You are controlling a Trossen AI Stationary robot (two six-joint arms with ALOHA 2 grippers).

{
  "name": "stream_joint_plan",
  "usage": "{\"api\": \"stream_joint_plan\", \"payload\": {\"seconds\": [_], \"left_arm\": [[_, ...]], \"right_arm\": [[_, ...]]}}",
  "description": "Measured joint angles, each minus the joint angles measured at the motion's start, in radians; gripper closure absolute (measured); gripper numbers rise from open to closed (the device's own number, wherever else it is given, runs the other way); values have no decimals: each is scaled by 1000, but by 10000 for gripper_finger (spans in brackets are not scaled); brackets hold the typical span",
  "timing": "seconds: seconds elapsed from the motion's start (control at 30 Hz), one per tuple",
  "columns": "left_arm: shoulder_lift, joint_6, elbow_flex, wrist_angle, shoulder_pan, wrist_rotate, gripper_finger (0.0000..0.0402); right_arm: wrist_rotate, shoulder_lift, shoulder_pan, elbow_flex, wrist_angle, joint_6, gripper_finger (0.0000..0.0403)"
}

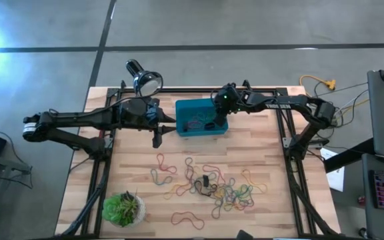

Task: Pick and place rubber bands into bin
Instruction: Put the black rubber band into the blue bin

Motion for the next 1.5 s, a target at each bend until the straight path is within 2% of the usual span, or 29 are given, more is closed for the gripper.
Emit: {"api": "stream_joint_plan", "payload": {"seconds": [0.07, 0.27, 0.33, 0.43, 0.6, 0.8, 1.1, 1.33, 1.5], "left_arm": [[0, 0, 0, -7, -1, 2, 283], [0, 16, -2, -124, -1, 81, 283], [0, 25, -2, -181, -1, 96, 283], [0, 30, -3, -259, -1, 111, 283], [0, 79, -13, -354, -1, 135, 283], [2, 90, -69, -353, -1, 150, 283], [124, 82, -148, -349, -8, 198, 283], [259, 109, -128, -138, -86, 296, 283], [350, 109, -90, 3, -112, 315, 283]], "right_arm": [[-51, -10, 0, 0, -9, 4, 293], [-369, -84, 25, 0, -10, -18, 270], [-438, -119, 43, 0, -10, -18, 269], [-486, -179, 83, 0, -26, -15, 271], [-492, -280, 165, 0, -87, -15, 282], [-489, -377, 254, -3, -139, 41, 296], [-488, -458, 389, -4, -144, 160, 313], [-473, -477, 501, -4, -244, 235, 321], [-366, -478, 567, -4, -340, 278, 320]]}}
